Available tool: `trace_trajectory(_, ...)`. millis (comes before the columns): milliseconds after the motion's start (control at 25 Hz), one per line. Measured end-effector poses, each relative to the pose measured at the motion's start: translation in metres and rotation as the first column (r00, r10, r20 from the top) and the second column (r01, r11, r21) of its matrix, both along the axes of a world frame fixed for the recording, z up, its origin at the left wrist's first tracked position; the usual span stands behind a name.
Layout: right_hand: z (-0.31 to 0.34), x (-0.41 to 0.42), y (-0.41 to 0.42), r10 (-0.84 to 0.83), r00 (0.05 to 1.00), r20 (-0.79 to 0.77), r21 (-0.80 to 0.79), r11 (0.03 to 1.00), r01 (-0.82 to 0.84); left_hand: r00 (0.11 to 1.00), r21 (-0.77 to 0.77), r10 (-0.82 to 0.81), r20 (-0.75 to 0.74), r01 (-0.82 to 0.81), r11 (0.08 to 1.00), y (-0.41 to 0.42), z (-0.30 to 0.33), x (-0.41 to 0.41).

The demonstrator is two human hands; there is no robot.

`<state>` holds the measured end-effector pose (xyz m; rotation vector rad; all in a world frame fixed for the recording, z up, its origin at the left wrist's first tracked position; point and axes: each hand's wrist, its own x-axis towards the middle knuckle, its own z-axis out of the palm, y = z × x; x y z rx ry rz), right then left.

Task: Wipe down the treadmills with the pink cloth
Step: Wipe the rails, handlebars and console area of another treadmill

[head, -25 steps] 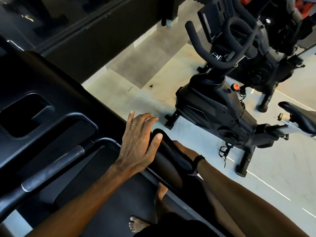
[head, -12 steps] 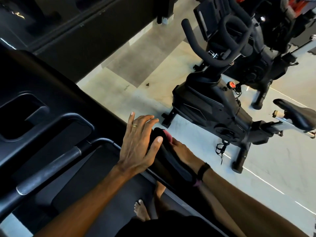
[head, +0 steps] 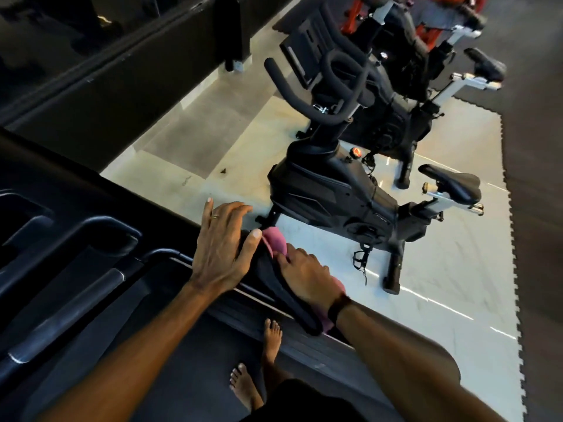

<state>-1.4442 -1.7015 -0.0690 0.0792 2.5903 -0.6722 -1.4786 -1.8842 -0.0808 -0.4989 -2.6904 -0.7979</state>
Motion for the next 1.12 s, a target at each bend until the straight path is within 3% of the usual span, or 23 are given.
trace_trajectory(40,-0.006,-0.016,0.005,-0.005,0.985,0.175,-0.121,0.992,0.026,1.0,-0.002,-0.014,-0.003,0.014,1.0,0.0,0.0,0.0)
trace_trajectory(80,-0.008,-0.027,0.009,0.024,0.967,0.255,-0.165,0.986,0.02,1.0,-0.004,-0.024,-0.003,0.024,1.0,0.0,0.0,0.0)
trace_trajectory(200,-0.018,-0.034,0.008,-0.041,0.961,0.273,-0.135,0.988,0.08,1.0,-0.005,-0.016,0.001,0.016,1.0,0.0,0.002,0.0)
trace_trajectory(280,-0.013,-0.003,0.008,-0.048,0.996,0.08,-0.053,0.997,0.052,1.0,-0.019,-0.01,-0.008,0.01,1.0,0.001,0.001,0.001)
trace_trajectory(360,-0.001,0.048,0.013,0.087,0.954,-0.287,0.125,0.991,-0.053,1.0,-0.021,-0.005,-0.014,0.004,1.0,0.001,0.0,0.0)
trace_trajectory(400,-0.002,0.066,0.017,0.146,0.914,-0.378,0.197,0.978,-0.075,1.0,-0.025,0.001,-0.012,-0.001,1.0,0.001,0.0,0.0)
trace_trajectory(440,-0.002,0.069,0.021,0.177,0.914,-0.366,0.244,0.966,-0.089,1.0,-0.04,0.005,-0.008,-0.005,0.999,0.001,-0.001,0.0)
trace_trajectory(480,-0.001,0.058,0.026,0.1,0.957,-0.274,0.191,0.98,-0.048,1.0,-0.054,0.008,-0.004,-0.008,0.999,0.002,-0.002,0.001)
trace_trajectory(560,0.002,0.021,0.031,-0.053,0.997,0.054,0.041,0.998,0.051,1.0,-0.073,0.005,0.008,-0.004,0.997,0.001,-0.002,0.0)
trace_trajectory(640,0.002,-0.004,0.038,-0.017,0.962,0.271,-0.046,0.998,0.03,1.0,-0.073,-0.009,0.019,0.011,0.997,0.001,0.0,0.001)
trace_trajectory(680,-0.002,-0.009,0.04,0.023,0.961,0.276,-0.02,1.0,-0.018,1.0,-0.075,-0.012,0.014,0.013,0.997,0.001,0.001,0.002)
trace_trajectory(800,-0.009,0.002,0.048,-0.03,0.982,0.187,-0.039,0.999,0.038,1.0,-0.102,-0.011,-0.01,0.01,0.995,0.003,0.004,0.001)
trace_trajectory(880,-0.006,0.039,0.052,0.002,1.0,-0.03,0.032,0.999,-0.001,1.0,-0.145,-0.01,-0.026,0.006,0.989,0.004,0.003,0.001)
trace_trajectory(960,0.0,0.078,0.055,0.053,0.948,-0.313,0.125,0.992,-0.015,0.998,-0.211,-0.039,-0.039,0.03,0.977,0.006,0.002,0.002)
trace_trajectory(1000,0.0,0.081,0.056,0.081,0.935,-0.345,0.18,0.984,-0.018,0.997,-0.237,-0.063,-0.043,0.051,0.97,0.006,0.003,0.003)
trace_trajectory(1080,-0.008,0.051,0.062,-0.003,0.99,-0.144,0.135,0.991,0.023,0.992,-0.244,-0.112,-0.061,0.094,0.965,0.014,0.007,0.004)
trace_trajectory(1120,-0.014,0.028,0.065,-0.056,0.995,0.078,0.024,0.998,0.054,0.989,-0.228,-0.135,-0.068,0.116,0.967,0.021,0.01,0.006)
